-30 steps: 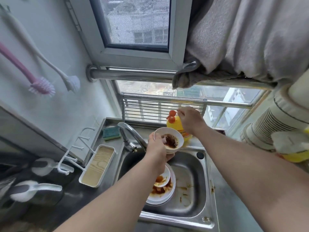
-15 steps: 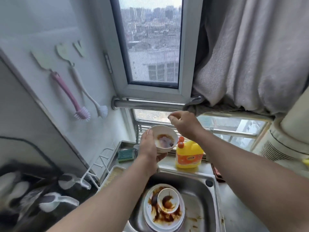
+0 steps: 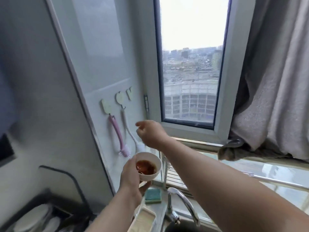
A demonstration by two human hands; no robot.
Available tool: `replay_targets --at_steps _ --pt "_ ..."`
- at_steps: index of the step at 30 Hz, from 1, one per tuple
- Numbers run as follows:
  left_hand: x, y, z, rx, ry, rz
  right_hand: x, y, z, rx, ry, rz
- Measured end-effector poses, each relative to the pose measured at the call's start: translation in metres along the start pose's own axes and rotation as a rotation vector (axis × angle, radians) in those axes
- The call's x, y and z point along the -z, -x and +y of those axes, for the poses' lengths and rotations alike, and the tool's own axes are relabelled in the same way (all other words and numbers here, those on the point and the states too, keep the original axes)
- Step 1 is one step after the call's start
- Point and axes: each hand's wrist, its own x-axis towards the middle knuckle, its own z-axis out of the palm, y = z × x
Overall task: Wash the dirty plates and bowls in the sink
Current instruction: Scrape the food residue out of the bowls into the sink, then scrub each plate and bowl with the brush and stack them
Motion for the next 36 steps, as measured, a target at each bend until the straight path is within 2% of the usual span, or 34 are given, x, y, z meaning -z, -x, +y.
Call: replay_targets --at_steps 6,14,20,25,28,31,36 --pt "0.022 -0.018 0.006 0.017 0.031 -0.019 -0.038 -0.066 -0.029 -0.106 0.035 -0.048" --pt "0.034 -0.045 0.004 0.062 0.013 -0.084 -0.072 -0.082 -0.022 -0.164 0.106 0.044" --pt "0.039 -0.054 0.008 0.069 -0.002 -0.105 -0.067 -0.083 -0.013 -0.132 0.113 0.023" --pt "0.038 -0.054 0.01 0.054 -0.01 -0.129 -0.046 -0.081 -0.008 -0.126 0.079 -0.084" --pt "0.035 -0.052 0.012 0.044 -0.016 -0.132 -0.03 -0.079 -0.007 -0.1 0.069 -0.054" --pt "0.032 -0.048 0.013 0.033 -0.003 -0.13 -0.018 -0.076 -0.013 -0.078 -0.08 -0.002" --pt "0.03 -0.041 0.009 -0.006 -0.008 -0.137 -0.001 -0.055 -0.034 -0.184 -0.648 0.076"
